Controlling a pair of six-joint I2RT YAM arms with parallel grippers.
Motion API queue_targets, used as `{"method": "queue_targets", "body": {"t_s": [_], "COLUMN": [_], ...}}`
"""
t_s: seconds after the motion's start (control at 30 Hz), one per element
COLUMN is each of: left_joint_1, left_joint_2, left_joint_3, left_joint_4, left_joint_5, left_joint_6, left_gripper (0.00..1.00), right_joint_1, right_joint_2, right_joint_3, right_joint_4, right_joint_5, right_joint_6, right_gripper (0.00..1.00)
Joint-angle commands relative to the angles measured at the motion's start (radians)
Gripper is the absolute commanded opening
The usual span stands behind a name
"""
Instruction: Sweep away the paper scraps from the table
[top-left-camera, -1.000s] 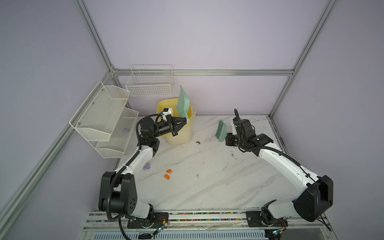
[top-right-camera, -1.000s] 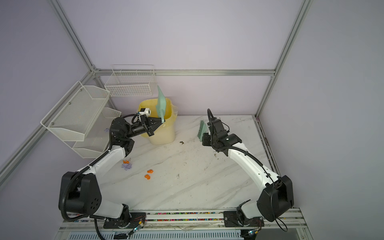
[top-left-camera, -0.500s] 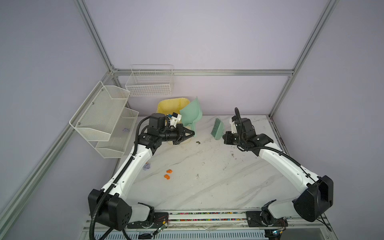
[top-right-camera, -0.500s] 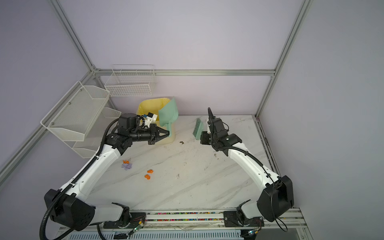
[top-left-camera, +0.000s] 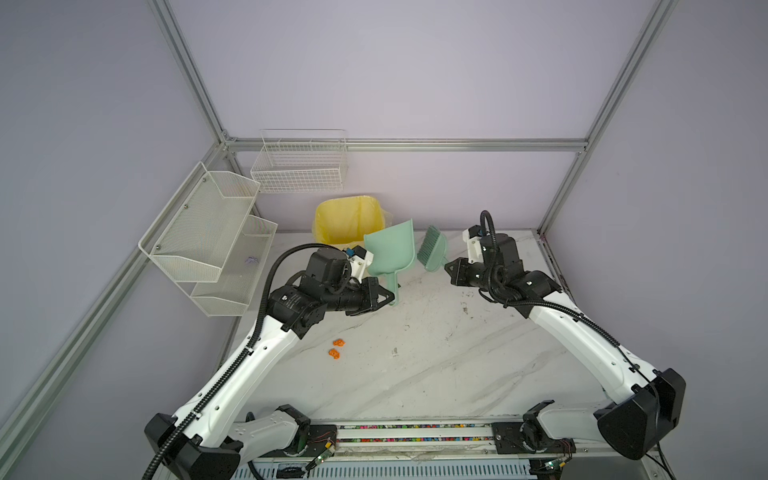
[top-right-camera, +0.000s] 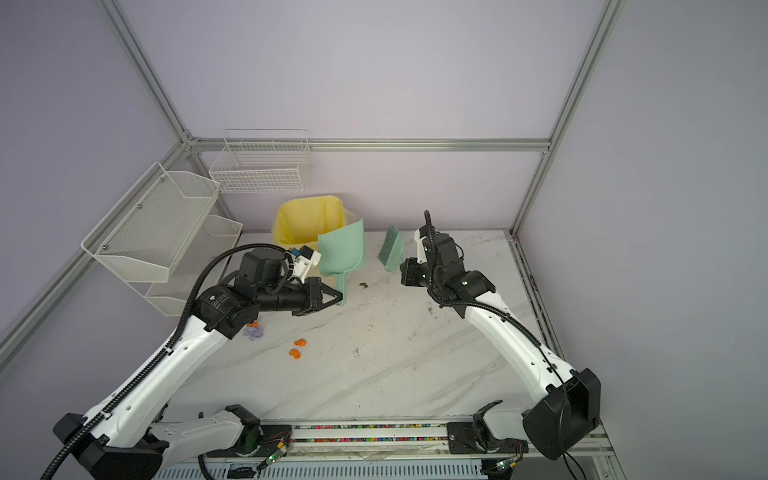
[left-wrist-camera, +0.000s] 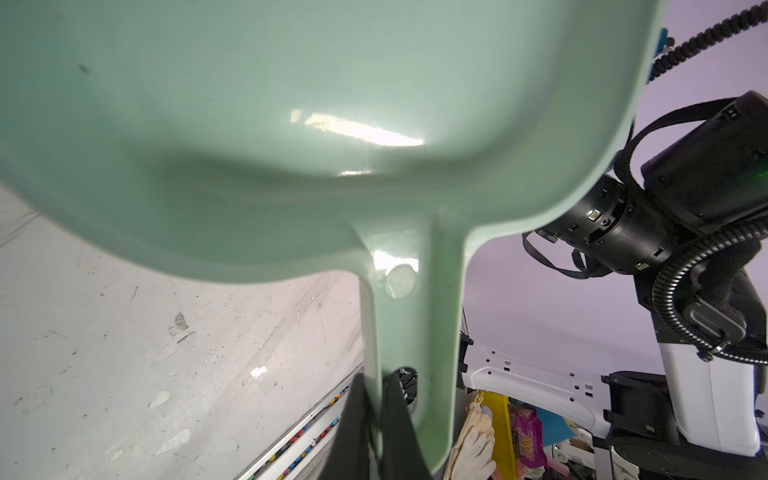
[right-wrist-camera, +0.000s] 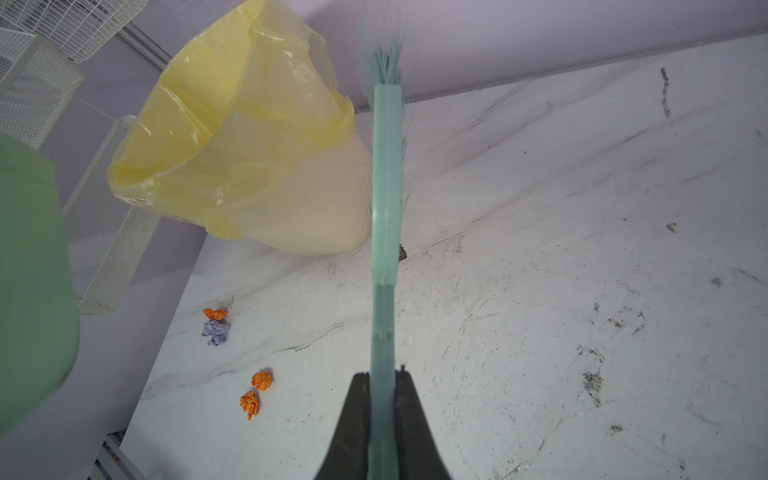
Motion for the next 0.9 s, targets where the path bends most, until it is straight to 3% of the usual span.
{"method": "queue_targets", "body": {"t_s": [0.0,0.57,0.87], "left_joint_1": [-0.005,-0.005,0.003], "left_joint_2": [-0.039,-0.127,-0.11], "left_joint_3": [-0.091,-0.246,-0.224], "left_joint_4": [-0.034,-0.155,-0.185], "left_joint_5": [-0.09,-0.342,-0.39], "left_joint_6": [0.005,-0.108,-0.112], "left_gripper": [0.0,0.0,0.0], "right_joint_1": [-0.004,0.004,0.189], "right_joint_2": [-0.038,-0.032,0.007], "right_joint_3": [-0.024,-0.171,-0.211], "right_joint_4": [0.026,0.027,0.096], "right_joint_5": [-0.049,-0.316,-0.349], "right_joint_6": [0.007,0.049,0.186], "right_gripper": [0.0,0.0,0.0]}}
